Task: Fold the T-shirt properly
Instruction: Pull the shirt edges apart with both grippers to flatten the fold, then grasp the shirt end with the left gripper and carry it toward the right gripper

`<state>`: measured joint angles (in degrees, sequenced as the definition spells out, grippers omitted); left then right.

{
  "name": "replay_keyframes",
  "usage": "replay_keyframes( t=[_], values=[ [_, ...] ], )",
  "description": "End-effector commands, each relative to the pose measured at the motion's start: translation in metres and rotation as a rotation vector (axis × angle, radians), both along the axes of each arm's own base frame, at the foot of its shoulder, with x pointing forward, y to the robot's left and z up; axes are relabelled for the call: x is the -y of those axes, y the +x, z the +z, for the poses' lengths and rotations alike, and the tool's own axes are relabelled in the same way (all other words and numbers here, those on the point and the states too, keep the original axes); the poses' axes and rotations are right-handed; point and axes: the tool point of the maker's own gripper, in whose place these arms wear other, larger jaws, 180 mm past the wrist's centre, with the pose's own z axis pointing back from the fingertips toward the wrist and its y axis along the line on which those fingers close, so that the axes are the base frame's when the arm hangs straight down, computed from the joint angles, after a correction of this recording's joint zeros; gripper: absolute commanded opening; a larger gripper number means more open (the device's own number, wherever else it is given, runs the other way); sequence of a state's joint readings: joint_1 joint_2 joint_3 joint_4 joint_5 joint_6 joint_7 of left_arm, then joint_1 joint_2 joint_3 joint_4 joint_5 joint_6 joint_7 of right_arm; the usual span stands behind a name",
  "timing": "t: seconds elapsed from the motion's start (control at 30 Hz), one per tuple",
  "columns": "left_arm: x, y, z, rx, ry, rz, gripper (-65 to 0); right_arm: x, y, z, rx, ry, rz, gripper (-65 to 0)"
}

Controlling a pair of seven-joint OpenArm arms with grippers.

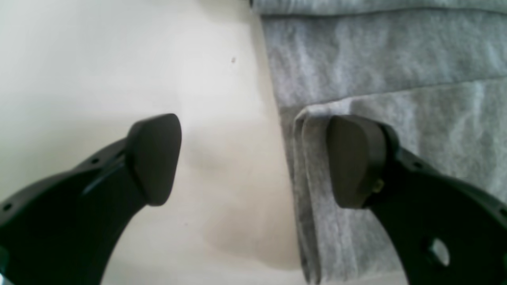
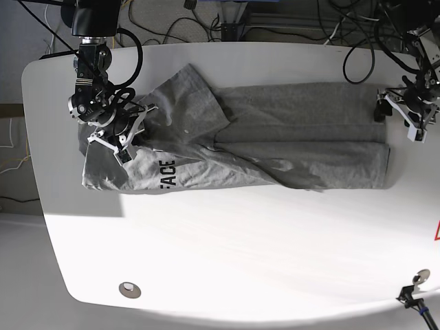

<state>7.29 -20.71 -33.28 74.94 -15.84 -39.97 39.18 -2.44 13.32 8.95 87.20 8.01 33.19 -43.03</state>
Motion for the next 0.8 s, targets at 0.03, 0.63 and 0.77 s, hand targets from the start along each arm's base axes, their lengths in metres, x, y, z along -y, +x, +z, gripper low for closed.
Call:
replay_keyframes(
  t=[0.03,0.63,0.77],
  values=[
    [-0.008,0.017,0.013,0.043,-0.012,0.014,-10.3,0.000,-0.004,-0.005,-0.030,-0.020,0.002,-48.2],
    [0.048,0.039,-0.012,-0.027,-0.097,-0.089,-11.0,-0.008,-0.004,-0.006,-0.030,0.000,0.001,-48.2],
    [0.060,0.039,-0.014,-0.022,-0.118,-0.094,-11.8,-0.011,-0.004,-0.006,-0.030,0.008,0.000,-48.2]
  ],
)
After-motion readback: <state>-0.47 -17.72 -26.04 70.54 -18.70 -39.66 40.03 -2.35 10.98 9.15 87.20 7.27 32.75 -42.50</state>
